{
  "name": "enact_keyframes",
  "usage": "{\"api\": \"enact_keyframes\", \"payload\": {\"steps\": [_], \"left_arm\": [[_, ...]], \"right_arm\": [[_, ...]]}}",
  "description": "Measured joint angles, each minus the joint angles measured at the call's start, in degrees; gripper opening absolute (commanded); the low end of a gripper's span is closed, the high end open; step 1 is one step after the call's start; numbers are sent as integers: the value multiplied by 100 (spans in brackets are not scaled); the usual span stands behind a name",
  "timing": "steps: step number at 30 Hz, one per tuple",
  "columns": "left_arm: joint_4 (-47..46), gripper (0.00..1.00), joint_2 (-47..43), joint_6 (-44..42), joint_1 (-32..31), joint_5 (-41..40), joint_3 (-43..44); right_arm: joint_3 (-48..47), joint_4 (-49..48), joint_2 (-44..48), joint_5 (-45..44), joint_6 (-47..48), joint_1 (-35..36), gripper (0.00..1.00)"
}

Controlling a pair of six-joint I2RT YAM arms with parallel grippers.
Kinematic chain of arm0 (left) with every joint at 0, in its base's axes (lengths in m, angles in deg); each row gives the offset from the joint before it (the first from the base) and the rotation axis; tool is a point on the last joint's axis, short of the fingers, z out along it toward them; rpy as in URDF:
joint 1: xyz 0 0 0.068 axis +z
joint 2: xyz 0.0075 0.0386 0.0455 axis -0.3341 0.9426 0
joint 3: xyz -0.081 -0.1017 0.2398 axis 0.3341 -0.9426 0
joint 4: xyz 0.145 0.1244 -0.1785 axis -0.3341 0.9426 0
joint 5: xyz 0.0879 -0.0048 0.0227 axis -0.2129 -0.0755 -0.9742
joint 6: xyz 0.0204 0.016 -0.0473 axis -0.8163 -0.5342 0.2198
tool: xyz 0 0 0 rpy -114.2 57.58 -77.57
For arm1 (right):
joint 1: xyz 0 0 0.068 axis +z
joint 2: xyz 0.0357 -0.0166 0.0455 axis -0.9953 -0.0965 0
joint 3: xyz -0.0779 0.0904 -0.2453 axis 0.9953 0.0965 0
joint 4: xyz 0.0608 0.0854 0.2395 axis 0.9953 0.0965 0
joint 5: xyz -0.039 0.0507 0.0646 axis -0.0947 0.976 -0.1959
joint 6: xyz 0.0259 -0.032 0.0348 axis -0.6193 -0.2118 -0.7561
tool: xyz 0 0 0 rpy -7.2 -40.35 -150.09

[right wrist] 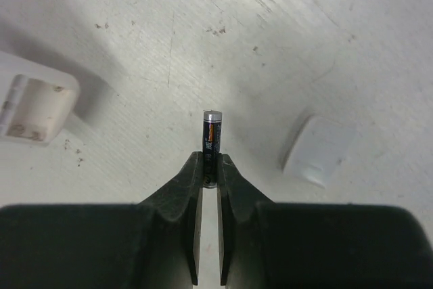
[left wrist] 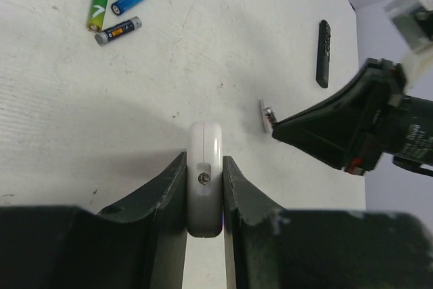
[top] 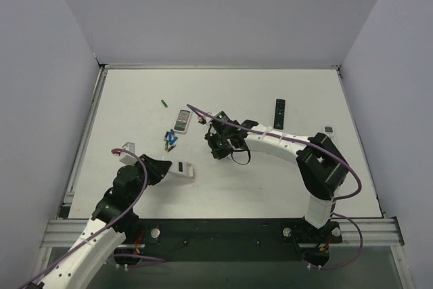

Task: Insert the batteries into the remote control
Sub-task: Pick up the battery from the center of the board, then place the remote control at the center of the board.

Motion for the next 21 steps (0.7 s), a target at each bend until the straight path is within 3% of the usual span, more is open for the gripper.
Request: {"api": "enact_keyframes", "payload": {"steps": [8,18,21], "left_arm": [[-1989,0,1904,476,-131,195,-439],[-3847,0,3915,1233,-1622,-848,-306],[-4039,17,4212,1443,-1818,-1034,-245]], "right_arm": [[658,72,966,146,-723,-256,0],[822,258,1095,356,-935,-317,0],[826,315,1095,387,-966,-339,0]]}}
